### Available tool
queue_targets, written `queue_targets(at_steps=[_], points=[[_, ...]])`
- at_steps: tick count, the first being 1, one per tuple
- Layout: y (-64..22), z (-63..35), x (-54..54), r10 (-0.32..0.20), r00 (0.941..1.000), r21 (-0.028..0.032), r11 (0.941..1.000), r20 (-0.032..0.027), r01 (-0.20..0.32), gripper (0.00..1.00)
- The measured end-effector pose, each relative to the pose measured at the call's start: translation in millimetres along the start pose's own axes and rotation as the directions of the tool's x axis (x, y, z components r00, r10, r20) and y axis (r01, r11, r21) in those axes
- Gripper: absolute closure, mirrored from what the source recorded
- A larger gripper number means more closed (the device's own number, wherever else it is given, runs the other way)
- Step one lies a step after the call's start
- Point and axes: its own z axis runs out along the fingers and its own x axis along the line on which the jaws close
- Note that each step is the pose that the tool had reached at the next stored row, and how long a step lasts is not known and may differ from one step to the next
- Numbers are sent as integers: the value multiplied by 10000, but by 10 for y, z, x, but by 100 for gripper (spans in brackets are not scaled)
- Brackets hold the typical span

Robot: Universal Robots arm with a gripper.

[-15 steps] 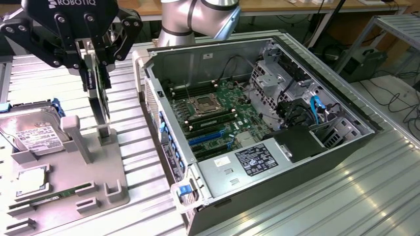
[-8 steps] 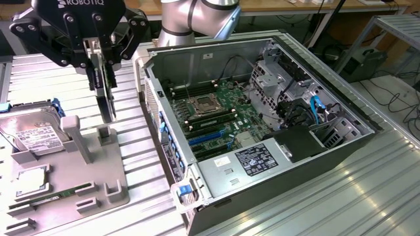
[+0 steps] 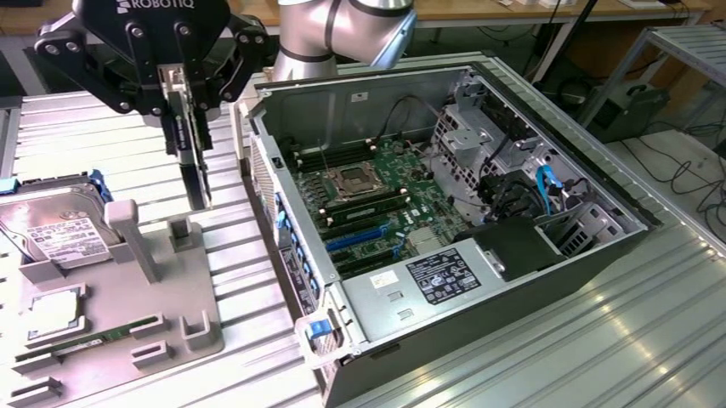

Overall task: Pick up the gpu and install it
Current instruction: 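Pick up the gpu and move the gpu toward the slot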

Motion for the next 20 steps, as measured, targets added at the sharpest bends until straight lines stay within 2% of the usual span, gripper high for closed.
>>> queue_targets(at_steps=[8,16,18,20], points=[[4,2,-119,0,10000,1,10000,-1,0,72],[9,63,-217,0,10000,-1,10000,11,0,72],[15,75,-254,1,10000,-2,10000,33,-1,72],[22,83,-294,2,10000,4,10000,83,-2,72]])
